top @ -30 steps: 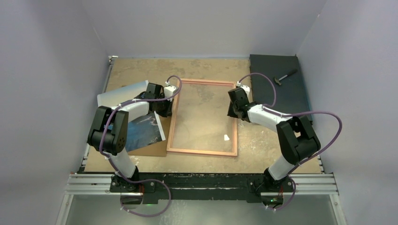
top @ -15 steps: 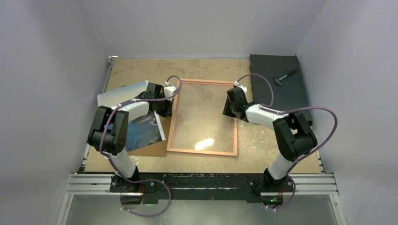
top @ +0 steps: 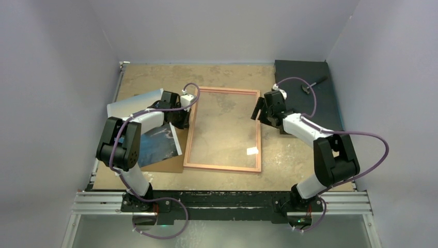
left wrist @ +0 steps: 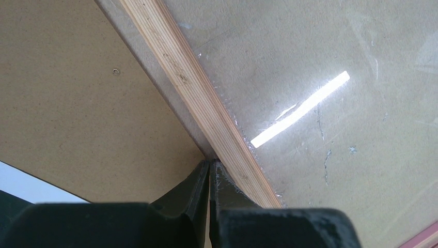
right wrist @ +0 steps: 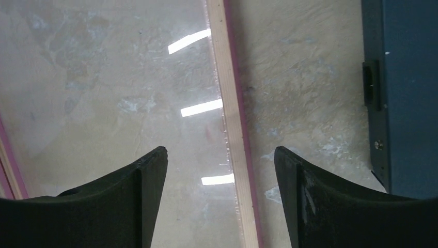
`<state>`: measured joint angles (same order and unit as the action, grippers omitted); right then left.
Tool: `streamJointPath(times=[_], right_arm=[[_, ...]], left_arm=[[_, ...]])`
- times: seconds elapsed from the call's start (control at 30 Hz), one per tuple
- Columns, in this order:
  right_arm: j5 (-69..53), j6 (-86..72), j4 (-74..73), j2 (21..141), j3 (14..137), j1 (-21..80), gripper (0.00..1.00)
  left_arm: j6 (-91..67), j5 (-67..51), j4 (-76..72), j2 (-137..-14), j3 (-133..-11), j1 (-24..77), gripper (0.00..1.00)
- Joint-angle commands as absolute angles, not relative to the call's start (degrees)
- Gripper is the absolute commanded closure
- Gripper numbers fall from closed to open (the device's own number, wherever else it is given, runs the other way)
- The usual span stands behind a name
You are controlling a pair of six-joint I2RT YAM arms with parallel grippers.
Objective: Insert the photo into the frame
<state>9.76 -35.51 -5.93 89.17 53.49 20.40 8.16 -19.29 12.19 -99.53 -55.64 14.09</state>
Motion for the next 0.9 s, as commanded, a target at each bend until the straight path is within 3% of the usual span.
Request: streamJointPath(times=[0.0, 0.27, 0.53, 0.87], right_arm=[[9.42, -35.31, -6.94, 88.25, 52.91, 18.90, 0.19], [0.17, -36.57, -1.82, 93.40, 50.48, 17.20, 0.09], [-2.57, -37.53, 2.91, 96.11, 48.93, 17.30, 0.09], [-24.39, -43.69, 6.65, 85.85, 53.23, 17.32, 0.11]], left_arm=[[9.09, -20.46, 16.60, -98.56, -56.37, 13.80, 0.98], [8.85, -21.01, 14.27, -100.21, -53.81, 14.60, 0.98], [8.44, -20.70, 12.06, -102.07, -53.18, 17.00, 0.98], [8.22, -20.24, 11.01, -104.27, -53.14, 19.26, 0.97]])
